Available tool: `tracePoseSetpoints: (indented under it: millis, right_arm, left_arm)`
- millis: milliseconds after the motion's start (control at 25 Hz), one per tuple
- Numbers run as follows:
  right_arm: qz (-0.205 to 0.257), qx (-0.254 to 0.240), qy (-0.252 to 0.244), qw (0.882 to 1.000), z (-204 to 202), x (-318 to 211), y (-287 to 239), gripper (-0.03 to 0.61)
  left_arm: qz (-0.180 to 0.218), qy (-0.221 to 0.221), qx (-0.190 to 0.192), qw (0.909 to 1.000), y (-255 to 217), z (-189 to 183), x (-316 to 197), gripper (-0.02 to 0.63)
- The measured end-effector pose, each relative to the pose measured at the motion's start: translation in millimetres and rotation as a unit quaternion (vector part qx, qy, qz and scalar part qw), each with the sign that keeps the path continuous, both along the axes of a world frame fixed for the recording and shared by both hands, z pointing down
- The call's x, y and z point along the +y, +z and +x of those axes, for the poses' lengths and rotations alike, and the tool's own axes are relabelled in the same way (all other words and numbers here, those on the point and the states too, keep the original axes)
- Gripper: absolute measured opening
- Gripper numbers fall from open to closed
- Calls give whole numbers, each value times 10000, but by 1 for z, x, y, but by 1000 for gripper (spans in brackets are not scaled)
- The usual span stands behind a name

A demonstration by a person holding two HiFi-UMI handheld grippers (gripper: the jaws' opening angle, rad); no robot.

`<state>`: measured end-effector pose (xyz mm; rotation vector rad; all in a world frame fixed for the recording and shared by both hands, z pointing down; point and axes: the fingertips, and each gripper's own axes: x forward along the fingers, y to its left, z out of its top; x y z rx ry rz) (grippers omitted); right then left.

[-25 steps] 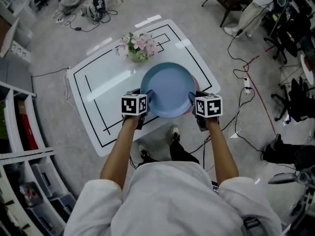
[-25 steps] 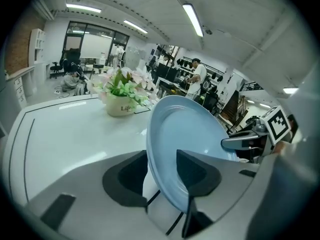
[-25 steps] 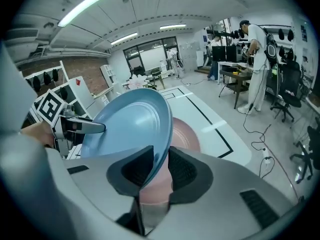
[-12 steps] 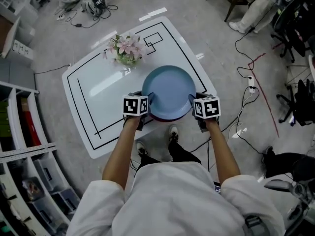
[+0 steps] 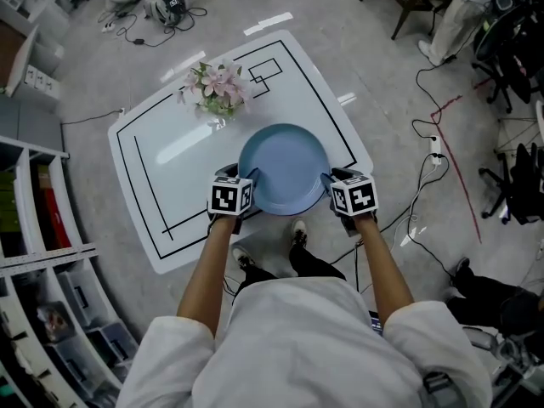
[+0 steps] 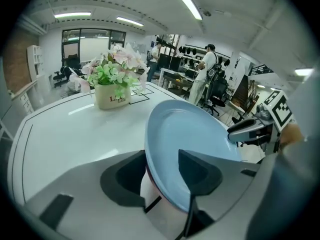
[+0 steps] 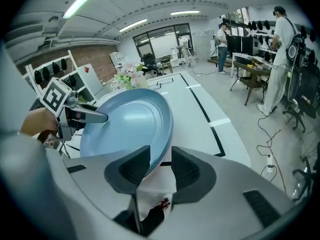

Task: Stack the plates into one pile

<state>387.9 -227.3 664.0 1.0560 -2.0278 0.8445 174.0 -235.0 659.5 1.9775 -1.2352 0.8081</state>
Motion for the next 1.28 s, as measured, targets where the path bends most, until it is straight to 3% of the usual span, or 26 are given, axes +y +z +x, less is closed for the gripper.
tracePoseSetpoints:
  millis: [120, 240, 400, 480, 600, 760, 920, 1080, 1280]
  right_arm:
    - [40, -59, 163, 9998, 4, -6, -6, 150]
    - [314, 31, 250, 9992, 4, -13, -24, 144]
    - [872, 131, 339, 9955, -8, -30, -62, 115]
    - [1163, 108, 341, 9926, -20, -39, -84, 92]
    - [1598, 55, 311, 9867, -44, -48, -119, 49]
    - [2209, -58, -17, 9753, -90, -55, -171, 15]
    - [2881, -79, -461, 9564, -133, -59, -231, 14]
    - [3511, -89, -840, 9325, -170, -59, -291, 14]
    - [3834, -655, -1110, 9146, -205, -48, -353, 14]
  left_arm:
    - [21, 76, -47, 10000, 0, -6, 1, 289]
    - [154, 58, 34, 9999, -8, -18, 2, 305]
    - [690, -51, 348, 9970, -40, -42, 0, 302]
    - [1059, -73, 382, 9936, -63, -60, 0, 257]
    - [1640, -195, 274, 9859, -102, -94, 1, 141]
    - [2472, -677, 27, 9666, -164, -153, 3, 25]
    - [3292, -742, -431, 9403, -231, -197, 12, 20]
    - [3858, -799, -775, 9158, -292, -229, 25, 18]
    - [4349, -931, -1002, 8901, -353, -256, 44, 20]
